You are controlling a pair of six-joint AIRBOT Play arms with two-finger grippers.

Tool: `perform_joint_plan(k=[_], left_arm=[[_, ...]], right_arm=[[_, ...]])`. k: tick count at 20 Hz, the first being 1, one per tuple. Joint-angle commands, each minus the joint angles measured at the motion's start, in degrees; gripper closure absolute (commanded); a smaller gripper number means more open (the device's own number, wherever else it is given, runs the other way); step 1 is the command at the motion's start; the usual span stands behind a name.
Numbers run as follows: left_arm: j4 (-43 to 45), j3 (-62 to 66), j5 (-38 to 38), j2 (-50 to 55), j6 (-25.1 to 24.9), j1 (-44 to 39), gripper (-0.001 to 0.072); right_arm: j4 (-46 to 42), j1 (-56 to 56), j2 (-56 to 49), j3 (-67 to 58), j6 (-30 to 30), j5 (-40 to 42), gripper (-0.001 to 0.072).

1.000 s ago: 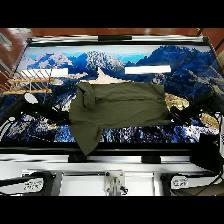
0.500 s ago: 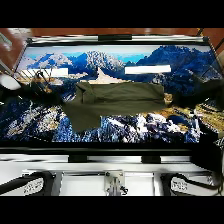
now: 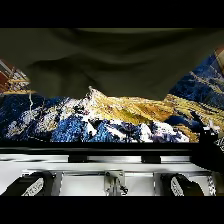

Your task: Fold the shirts.

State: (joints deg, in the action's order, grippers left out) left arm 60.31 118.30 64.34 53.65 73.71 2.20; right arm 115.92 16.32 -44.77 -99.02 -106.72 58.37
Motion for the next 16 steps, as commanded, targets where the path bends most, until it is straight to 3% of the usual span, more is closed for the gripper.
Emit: perform_joint_plan(k=[1, 7, 12, 14, 16], left_arm=[[4.8, 0.3, -1.9, -7.8, 0.0, 0.0, 0.0673], [10.6, -3.3, 4.2, -10.3, 0.0, 0.0, 0.0672], [10.7, -12.7, 11.1, -3.5, 0.0, 0.0, 0.0672], [10.7, -19.7, 11.3, 1.2, 0.0, 0.0, 0.0672], [10.6, -25.8, 10.9, 7.8, 0.0, 0.0, 0.0673]], right_arm=[[-4.4, 0.0, 8.1, -2.4, 3.9, -0.2, 0.0645], [-10.2, 0.0, 7.9, -2.4, 6.0, 12.2, 0.0645], [-10.1, -0.1, -4.2, 0.7, 6.6, 28.7, 0.0645], [-9.9, -0.1, -10.5, 6.6, 6.6, 30.1, 0.0645], [-9.5, -0.1, -17.3, 12.9, 6.6, 26.3, 0.0645]])
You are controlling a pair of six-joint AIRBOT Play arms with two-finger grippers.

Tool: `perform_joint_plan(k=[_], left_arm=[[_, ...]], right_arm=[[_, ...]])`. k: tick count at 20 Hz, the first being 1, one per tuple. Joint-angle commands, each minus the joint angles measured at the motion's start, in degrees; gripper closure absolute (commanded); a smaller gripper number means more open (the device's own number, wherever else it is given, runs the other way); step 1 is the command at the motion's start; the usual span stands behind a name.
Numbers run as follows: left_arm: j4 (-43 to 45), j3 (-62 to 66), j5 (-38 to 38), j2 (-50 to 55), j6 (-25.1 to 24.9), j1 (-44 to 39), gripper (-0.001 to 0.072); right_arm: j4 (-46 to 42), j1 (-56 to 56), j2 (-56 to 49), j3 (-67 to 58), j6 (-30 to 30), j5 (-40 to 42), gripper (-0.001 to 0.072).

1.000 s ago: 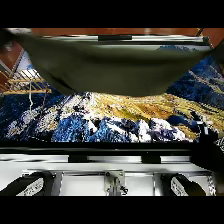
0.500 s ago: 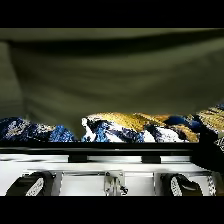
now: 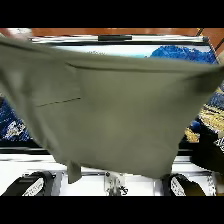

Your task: Fold the shirts.

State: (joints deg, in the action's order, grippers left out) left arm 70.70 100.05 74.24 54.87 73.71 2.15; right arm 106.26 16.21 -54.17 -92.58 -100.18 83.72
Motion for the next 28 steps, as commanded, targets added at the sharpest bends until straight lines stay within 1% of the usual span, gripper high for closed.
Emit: perform_joint_plan(k=[1, 3, 6, 7, 9, 11, 12, 14, 16, 19, 20, 22, 23, 25, 27, 28], left_arm=[[-0.4, -9.3, 0.1, 10.9, 0.0, 0.0, 0.0672], [-3.3, -9.5, -2.8, 20.0, 0.0, 0.0, 0.0673], [-8.6, -7.2, -12.2, 31.8, 0.0, 0.0, 0.0672], [-10.5, -6.2, -15.8, 34.7, 0.0, 0.0, 0.0672], [-15.2, -5.2, -25.1, 39.3, 0.0, -0.2, 0.0672], [-18.1, -5.1, -33.9, 42.6, 0.0, -0.7, 0.0672], [-18.1, -5.1, -37.6, 44.1, 0.0, -1.1, 0.0672], [-18.1, -5.1, -41.9, 46.8, 0.0, -1.6, 0.0672], [-18.1, -5.1, -43.4, 49.5, 0.0, -1.9, 0.0672], [-18.0, -5.1, -41.5, 52.5, -0.2, -2.1, 0.0672], [-18.0, -5.1, -39.9, 52.7, -1.7, -2.0, 0.0672], [-18.0, -5.0, -35.4, 52.1, -6.6, -1.4, 0.0672], [-17.7, -4.5, -31.2, 51.6, -8.7, -0.9, 0.0672], [-14.6, -2.3, -18.9, 51.3, -10.1, 0.3, 0.0672], [-8.2, -0.3, -6.4, 51.3, -9.4, 1.0, 0.0672], [-4.8, -0.1, -1.4, 51.3, -7.8, 1.0, 0.0672]], right_arm=[[1.0, 0.0, -11.9, 8.3, 0.1, -2.2, 0.0645], [4.5, 0.0, -19.8, 8.7, 0.1, -9.4, 0.0645], [14.2, 0.0, -29.0, 8.7, 0.2, -26.9, 0.0645], [15.2, -0.5, -31.2, 8.7, 0.2, -33.1, 0.0645], [13.2, -2.6, -34.7, 8.7, 0.1, -43.4, 0.0645], [11.3, -5.0, -38.2, 8.7, 0.0, -51.5, 0.0645], [11.0, -6.1, -39.8, 8.7, 0.0, -54.7, 0.0644], [11.1, -7.9, -42.7, 8.7, 0.0, -59.9, 0.0644], [11.0, -9.1, -45.0, 8.7, 0.0, -61.4, 0.0644], [11.1, -9.3, -47.5, 8.7, 0.2, -56.9, 0.0645], [11.0, -9.2, -47.8, 8.7, 0.2, -54.8, 0.0645], [10.3, -8.8, -46.9, 8.7, 0.2, -50.7, 0.0645], [9.2, -8.4, -45.9, 8.7, 0.2, -47.7, 0.0644], [5.9, -8.1, -44.0, 8.7, 0.2, -40.7, 0.0644], [4.3, -7.6, -42.2, 8.7, 1.2, -32.6, 0.0644], [3.7, -7.4, -41.9, 8.7, 1.6, -28.9, 0.0645]])
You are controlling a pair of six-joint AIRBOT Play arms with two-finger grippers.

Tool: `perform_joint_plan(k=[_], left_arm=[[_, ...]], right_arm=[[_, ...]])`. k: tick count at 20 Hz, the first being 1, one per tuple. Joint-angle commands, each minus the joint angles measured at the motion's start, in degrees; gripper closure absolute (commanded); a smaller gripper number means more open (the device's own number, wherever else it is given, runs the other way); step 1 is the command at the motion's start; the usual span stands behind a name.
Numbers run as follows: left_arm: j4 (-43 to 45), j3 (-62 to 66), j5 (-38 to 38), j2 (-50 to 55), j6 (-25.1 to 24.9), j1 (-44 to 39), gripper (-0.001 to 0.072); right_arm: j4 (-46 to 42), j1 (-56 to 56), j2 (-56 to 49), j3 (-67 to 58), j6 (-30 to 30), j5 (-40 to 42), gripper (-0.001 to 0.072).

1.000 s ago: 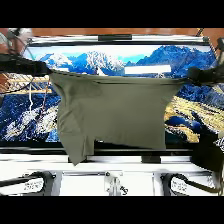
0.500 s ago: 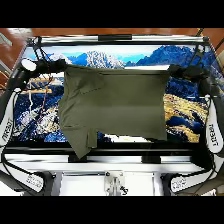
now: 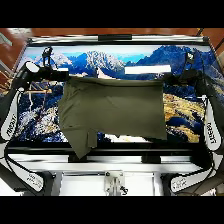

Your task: Fold the shirts.

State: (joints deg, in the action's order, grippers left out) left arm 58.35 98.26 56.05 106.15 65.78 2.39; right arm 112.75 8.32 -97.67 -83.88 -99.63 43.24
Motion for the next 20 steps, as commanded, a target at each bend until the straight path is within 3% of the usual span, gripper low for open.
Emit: perform_joint_plan(k=[1, 4, 8, 12, 16, 20], left_arm=[[10.3, 1.7, 20.7, 0.1, 0.6, 0.7, 0.0672], [13.9, 1.7, 25.9, 1.0, 2.0, -0.2, 0.0673], [17.2, 1.7, 27.5, 1.2, 2.7, -0.9, 0.0673], [17.6, 1.7, 28.0, 1.4, 2.7, -1.9, 0.0672], [18.0, 1.7, 28.3, 3.5, 7.5, -2.3, 0.0673], [18.2, 1.7, 28.7, 3.9, 8.1, -2.2, 0.0673]], right_arm=[[-4.4, 0.5, 1.4, 0.0, 1.7, 14.6, 0.0644], [-8.1, 0.1, -0.2, 0.0, 6.0, 21.7, 0.0645], [-9.9, 0.1, -0.4, 0.0, 9.9, 22.8, 0.0645], [-11.3, 0.1, -0.4, 0.0, 12.0, 24.3, 0.0645], [-11.6, 0.0, -0.7, 0.1, 14.2, 28.6, 0.0644], [-8.8, 0.0, -1.4, 0.2, 15.1, 32.1, 0.0644]])
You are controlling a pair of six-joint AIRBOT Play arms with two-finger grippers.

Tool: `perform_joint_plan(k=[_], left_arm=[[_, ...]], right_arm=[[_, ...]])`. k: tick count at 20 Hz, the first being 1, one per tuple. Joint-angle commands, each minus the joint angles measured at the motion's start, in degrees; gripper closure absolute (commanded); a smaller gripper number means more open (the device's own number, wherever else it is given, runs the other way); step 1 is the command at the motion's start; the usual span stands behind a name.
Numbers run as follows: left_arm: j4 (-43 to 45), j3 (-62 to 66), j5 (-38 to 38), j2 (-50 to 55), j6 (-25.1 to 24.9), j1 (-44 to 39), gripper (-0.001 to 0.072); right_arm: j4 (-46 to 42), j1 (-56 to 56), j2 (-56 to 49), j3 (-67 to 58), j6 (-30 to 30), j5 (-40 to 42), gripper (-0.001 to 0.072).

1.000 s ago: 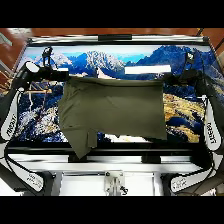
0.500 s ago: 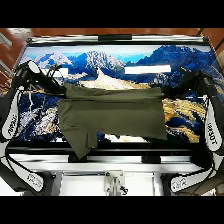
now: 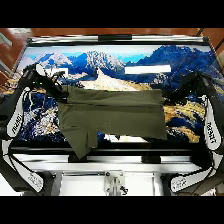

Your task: Fold the shirts.

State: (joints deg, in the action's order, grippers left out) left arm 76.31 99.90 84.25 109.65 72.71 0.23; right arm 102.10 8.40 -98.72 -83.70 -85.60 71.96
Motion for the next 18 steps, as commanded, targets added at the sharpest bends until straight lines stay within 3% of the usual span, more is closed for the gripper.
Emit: perform_joint_plan(k=[1, 6, 7, 8, 9, 10, 11, 15, 18], left_arm=[[0.3, 0.1, 0.5, 0.4, 1.1, 0.1, 0.0673], [0.2, 0.1, 0.2, 0.4, 0.6, 0.7, 0.0672], [0.3, 0.1, 0.3, 0.4, 0.6, 0.8, 0.0671], [0.2, 0.2, 0.5, 0.4, 0.6, 1.0, 0.0625], [0.2, 0.7, 0.9, 0.2, 0.9, 1.2, 0.0401], [0.2, 1.4, 0.9, -0.3, 2.3, 1.5, 0.0245], [0.1, 2.6, 1.0, -1.2, 4.0, 1.8, 0.0197], [-1.1, 3.1, 4.6, -8.0, 7.1, 3.5, 0.0199], [-2.5, -9.7, 4.8, -16.1, 7.0, 5.7, 0.0201]], right_arm=[[2.5, 0.0, -0.5, 0.1, 1.1, 4.1, 0.0644], [2.9, 0.0, -1.1, 0.4, 1.6, 5.2, 0.0634], [3.0, 0.0, -1.4, 0.4, 1.7, 5.2, 0.0547], [3.1, 0.0, -1.4, 0.3, 1.1, 5.3, 0.0326], [3.2, 0.2, -1.0, 0.0, -0.8, 6.7, 0.0242], [2.6, 0.4, -0.3, -0.5, -1.7, 8.6, 0.0242], [1.7, 0.7, 1.0, -1.1, -2.4, 10.7, 0.0242], [-7.3, 4.2, 10.1, -1.6, -5.9, 19.7, 0.0241], [-4.3, 11.4, 17.5, 4.2, -9.2, 21.6, 0.0241]])
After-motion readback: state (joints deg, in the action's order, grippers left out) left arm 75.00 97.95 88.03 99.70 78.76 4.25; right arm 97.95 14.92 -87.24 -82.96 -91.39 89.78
